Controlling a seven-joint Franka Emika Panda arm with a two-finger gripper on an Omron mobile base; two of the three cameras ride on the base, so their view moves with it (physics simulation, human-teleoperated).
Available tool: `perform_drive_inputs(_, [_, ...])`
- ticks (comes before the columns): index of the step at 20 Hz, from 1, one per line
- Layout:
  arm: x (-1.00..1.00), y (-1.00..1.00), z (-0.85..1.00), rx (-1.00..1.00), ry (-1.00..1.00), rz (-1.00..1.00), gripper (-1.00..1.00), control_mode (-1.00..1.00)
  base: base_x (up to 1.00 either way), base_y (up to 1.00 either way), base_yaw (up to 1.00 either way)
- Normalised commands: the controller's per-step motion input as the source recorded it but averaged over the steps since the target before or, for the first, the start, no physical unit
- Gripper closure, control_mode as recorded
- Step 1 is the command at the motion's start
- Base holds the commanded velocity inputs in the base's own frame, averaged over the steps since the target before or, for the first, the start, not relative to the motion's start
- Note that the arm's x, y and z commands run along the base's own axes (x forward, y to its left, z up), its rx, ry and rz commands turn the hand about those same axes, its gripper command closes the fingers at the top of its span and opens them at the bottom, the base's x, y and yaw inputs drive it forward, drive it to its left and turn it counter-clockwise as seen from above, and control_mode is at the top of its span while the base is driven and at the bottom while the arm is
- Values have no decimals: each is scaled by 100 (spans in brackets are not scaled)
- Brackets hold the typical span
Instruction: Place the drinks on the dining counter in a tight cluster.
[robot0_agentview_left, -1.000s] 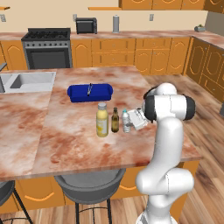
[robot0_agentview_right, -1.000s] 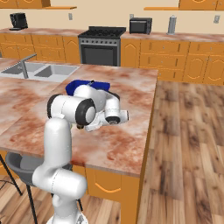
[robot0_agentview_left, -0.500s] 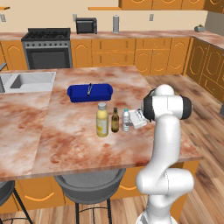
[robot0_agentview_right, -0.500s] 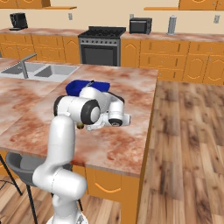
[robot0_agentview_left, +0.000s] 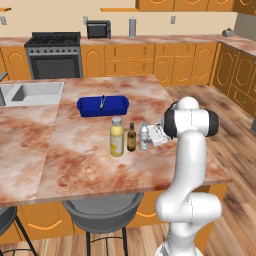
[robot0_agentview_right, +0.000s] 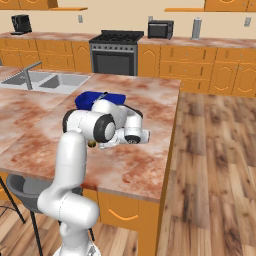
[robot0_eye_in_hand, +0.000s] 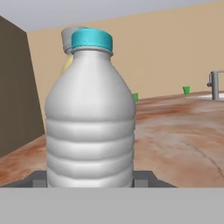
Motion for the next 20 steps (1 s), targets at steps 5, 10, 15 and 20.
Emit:
perform_drive_inputs(5, [0, 0, 0, 0, 0, 0, 100, -100, 0, 0, 0])
perform_drive_inputs(10, [0, 0, 0, 0, 0, 0, -100, -100, 0, 0, 0])
perform_drive_inputs(15, [0, 0, 0, 0, 0, 0, -100, -100, 0, 0, 0])
perform_drive_inputs(20, [0, 0, 0, 0, 0, 0, -100, -100, 0, 0, 0])
